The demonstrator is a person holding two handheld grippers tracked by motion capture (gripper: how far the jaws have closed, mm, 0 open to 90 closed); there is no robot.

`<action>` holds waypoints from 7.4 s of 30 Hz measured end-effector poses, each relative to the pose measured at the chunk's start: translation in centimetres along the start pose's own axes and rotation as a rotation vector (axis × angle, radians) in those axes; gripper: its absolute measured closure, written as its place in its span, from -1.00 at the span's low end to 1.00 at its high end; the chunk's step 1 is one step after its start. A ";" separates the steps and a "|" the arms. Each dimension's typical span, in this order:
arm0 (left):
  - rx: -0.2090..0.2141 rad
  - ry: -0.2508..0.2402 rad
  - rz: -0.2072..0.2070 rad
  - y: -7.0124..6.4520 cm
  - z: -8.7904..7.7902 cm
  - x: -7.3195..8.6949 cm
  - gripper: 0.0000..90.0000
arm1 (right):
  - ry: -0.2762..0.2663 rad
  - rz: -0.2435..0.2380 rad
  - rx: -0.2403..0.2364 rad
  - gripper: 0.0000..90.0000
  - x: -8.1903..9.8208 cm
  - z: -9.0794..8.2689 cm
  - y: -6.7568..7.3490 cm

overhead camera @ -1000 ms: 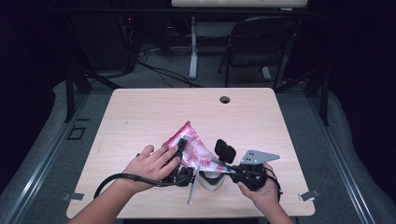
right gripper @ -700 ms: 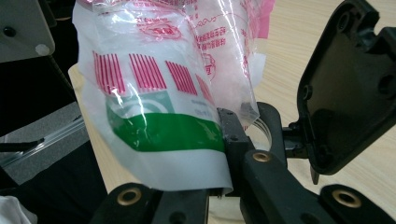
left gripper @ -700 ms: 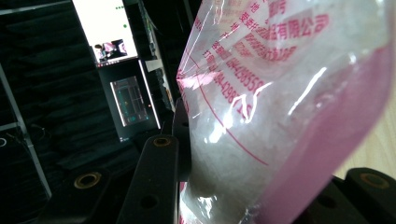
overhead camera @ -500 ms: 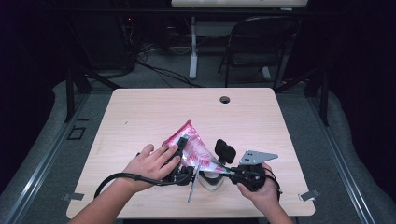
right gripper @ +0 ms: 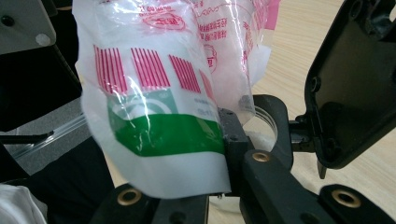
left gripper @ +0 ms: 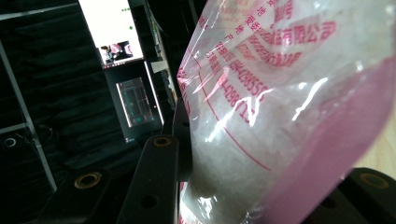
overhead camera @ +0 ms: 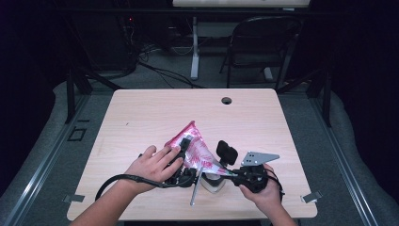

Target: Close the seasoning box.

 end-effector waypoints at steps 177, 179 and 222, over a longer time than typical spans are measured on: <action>0.153 -0.097 -0.544 -5.4 0.8 2.2 0.67 | -0.065 0.006 0.002 1.00 -2.9 1.1 0.8; 0.156 -0.105 -0.564 -5.4 0.9 2.3 0.67 | -0.064 0.007 0.004 1.00 -3.0 1.1 0.8; 0.333 -0.302 -0.996 -9.6 2.3 2.9 0.68 | -0.095 0.019 -0.009 0.85 -3.9 2.5 1.6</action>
Point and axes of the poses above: each handheld gripper's, and its own axes: z roughly forward along the jaws, x roughly out of its underside, y roughly to its left, the point moved 7 cm from there along z, roughly forward along the jaws, and after that the axes turned 14 degrees about x, right-handed, at the moved point
